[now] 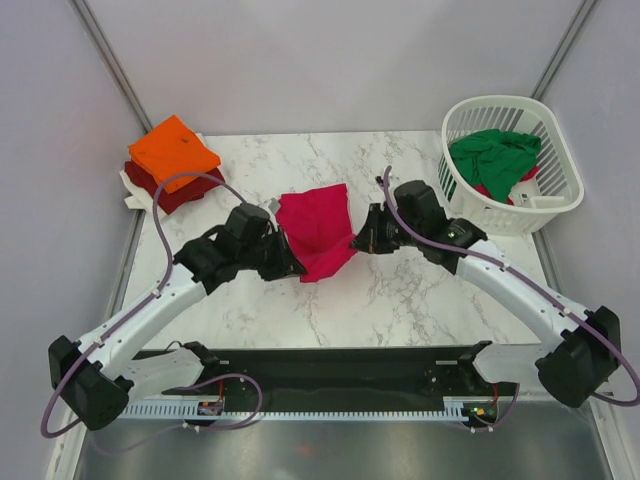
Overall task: Fold and stack the t-shirts
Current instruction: Fold the tshirt
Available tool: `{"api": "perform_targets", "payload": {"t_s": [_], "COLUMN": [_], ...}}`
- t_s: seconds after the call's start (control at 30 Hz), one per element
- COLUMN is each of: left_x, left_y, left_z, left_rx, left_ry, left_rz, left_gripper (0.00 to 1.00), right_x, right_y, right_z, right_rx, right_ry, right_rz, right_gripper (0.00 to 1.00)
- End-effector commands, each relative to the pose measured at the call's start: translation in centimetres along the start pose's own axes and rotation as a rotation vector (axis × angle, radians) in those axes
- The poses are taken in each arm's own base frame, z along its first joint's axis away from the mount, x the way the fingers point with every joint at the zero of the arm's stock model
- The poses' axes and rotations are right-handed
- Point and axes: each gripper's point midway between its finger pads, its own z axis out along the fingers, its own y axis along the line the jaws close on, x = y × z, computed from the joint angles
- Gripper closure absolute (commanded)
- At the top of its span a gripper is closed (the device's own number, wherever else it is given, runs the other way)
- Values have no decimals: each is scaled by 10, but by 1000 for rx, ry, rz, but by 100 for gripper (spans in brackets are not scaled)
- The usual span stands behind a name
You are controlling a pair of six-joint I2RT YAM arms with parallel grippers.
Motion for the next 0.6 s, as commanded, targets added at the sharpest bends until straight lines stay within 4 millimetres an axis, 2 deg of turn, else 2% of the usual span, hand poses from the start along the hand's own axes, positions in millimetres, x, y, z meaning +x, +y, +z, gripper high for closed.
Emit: {"api": "perform_targets", "payload": {"t_s": [0.0, 0.03, 0.07, 0.1, 0.13, 0.17, 0.2, 0.23, 0.27, 0.3, 0.33, 0.37, 0.43, 0.57], "left_x": [-33, -39, -55, -60, -67, -83, -90, -96, -112, -119, -127, -136, -145, -173], "left_y": [-11, -14, -20, -17, -16, -18, -17, -12, -10, -8, 0, -4, -3, 1], "left_z": [-14, -15, -21, -14, -15, -18, -18, -10, -12, -11, 1, -1, 6, 20], "left_rx": [-45, -45, -35, -55, -66, -65, -68, -86, -90, -94, -123, -99, -110, -129], "left_ry": [-57, -63, -95, -82, -86, -111, -115, -102, -127, -130, -114, -113, -105, -98], "left_rz": [11, 15, 27, 24, 26, 29, 28, 22, 25, 23, 1, 18, 24, 22], "left_gripper": [98, 98, 98, 98, 98, 98, 98, 98, 98, 98, 98, 98, 98, 98], "right_x": [-27, -39, -45, -47, -62, -69, -73, -87, -92, -94, -105, -107, -118, -127], "right_y": [-6, 0, 0, -6, -3, -5, -14, -10, -12, -19, -17, -24, -23, -37], "right_z": [7, 8, 10, 19, 18, 21, 29, 29, 32, 41, 41, 50, 55, 76], "right_rx": [86, 80, 85, 107, 107, 119, 136, 127, 132, 146, 136, 151, 136, 151], "right_ry": [-22, -40, -46, -28, -57, -64, -54, -75, -78, -62, -78, -64, -68, -46], "right_rz": [-69, -83, -86, -92, -99, -100, -88, -96, -92, -82, -84, -77, -75, -56], "right_gripper": [100, 100, 100, 100, 100, 100, 100, 100, 100, 100, 100, 100, 100, 100]}}
